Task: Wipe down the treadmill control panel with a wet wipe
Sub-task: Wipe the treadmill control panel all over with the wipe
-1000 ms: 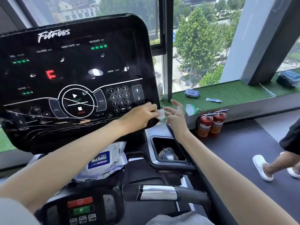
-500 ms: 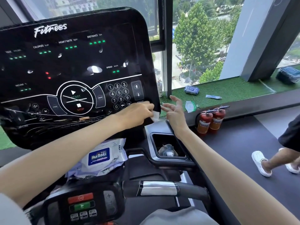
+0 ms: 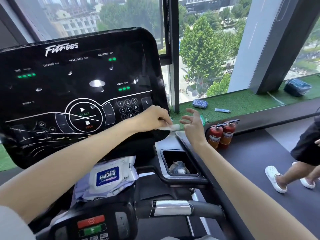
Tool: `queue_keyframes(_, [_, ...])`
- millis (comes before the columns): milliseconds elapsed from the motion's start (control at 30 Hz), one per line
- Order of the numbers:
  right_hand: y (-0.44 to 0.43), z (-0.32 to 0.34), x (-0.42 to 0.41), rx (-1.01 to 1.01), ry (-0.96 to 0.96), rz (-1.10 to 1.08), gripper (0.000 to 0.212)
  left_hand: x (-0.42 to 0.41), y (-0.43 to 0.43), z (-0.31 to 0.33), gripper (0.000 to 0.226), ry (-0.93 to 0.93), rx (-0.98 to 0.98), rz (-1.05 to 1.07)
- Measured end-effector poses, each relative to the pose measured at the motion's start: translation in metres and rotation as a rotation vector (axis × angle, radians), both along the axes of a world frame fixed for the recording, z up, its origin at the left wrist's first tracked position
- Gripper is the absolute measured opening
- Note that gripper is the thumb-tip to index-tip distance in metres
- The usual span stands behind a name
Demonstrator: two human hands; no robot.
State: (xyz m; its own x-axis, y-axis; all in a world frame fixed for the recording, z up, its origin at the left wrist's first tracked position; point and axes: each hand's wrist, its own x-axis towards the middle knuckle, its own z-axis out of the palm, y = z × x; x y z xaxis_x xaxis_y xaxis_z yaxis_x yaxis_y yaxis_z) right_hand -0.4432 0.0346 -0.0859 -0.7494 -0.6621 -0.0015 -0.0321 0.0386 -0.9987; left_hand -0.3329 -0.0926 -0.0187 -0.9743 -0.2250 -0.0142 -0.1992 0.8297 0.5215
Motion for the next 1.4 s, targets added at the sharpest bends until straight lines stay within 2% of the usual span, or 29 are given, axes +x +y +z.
queue_keyframes(167, [0.004, 0.02, 0.014, -0.139, -0.183, 0.141, 0.04, 0.013, -0.013, 0.013, 0.018, 0.1, 0.114, 0.133])
queue_keyframes(233, [0.0, 0.026, 0.027, -0.11, -0.139, 0.156, 0.033, 0.02, -0.016, 0.009, 0.02, 0.122, 0.188, 0.151])
queue_keyframes(333, [-0.007, 0.029, 0.041, -0.04, -0.016, 0.033, 0.015, 0.036, -0.02, 0.003, 0.023, 0.162, 0.276, 0.186])
queue_keyframes(433, [-0.016, 0.029, 0.055, -0.058, -0.037, -0.02, 0.01, 0.05, -0.019, 0.004, 0.026, 0.149, 0.386, 0.209])
queue_keyframes(533, [-0.022, 0.027, 0.069, -0.068, -0.027, -0.027, 0.01, 0.055, -0.016, -0.002, 0.028, 0.194, 0.202, 0.224])
queue_keyframes(633, [-0.022, 0.011, 0.072, 0.031, 0.054, -0.134, 0.022, 0.061, -0.023, -0.008, 0.024, 0.167, -0.122, 0.203])
queue_keyframes(700, [-0.016, 0.001, 0.077, 0.125, 0.106, -0.215, 0.03, 0.065, -0.032, -0.012, 0.023, 0.014, -0.304, 0.075])
queue_keyframes(767, [-0.013, -0.008, 0.089, 0.19, 0.144, -0.196, 0.034, 0.064, -0.037, -0.016, 0.027, -0.081, -0.437, -0.082])
queue_keyframes(867, [-0.015, -0.018, 0.109, 0.233, 0.181, -0.15, 0.033, 0.048, -0.03, -0.016, 0.026, -0.14, -0.601, -0.208])
queue_keyframes(967, [-0.017, -0.024, 0.118, 0.227, 0.203, -0.182, 0.03, 0.025, -0.011, -0.012, 0.024, -0.221, -0.874, -0.385])
queue_keyframes(1033, [-0.016, -0.027, 0.121, 0.218, 0.248, -0.199, 0.032, 0.014, -0.006, -0.019, 0.019, -0.191, -1.047, -0.505])
queue_keyframes(1100, [-0.015, -0.03, 0.124, 0.245, 0.289, -0.184, 0.04, 0.012, -0.009, -0.021, 0.016, -0.134, -1.094, -0.562])
queue_keyframes(1267, [-0.012, -0.041, 0.126, 0.242, 0.303, -0.126, 0.047, 0.009, -0.026, -0.019, 0.016, -0.199, -1.146, -0.623])
queue_keyframes(1333, [-0.011, -0.04, 0.125, 0.264, 0.329, -0.121, 0.046, 0.001, -0.019, -0.022, 0.01, -0.113, -1.162, -0.624])
queue_keyframes(1400, [-0.008, -0.037, 0.123, 0.304, 0.349, -0.087, 0.048, -0.009, -0.013, -0.022, 0.015, -0.014, -1.162, -0.586])
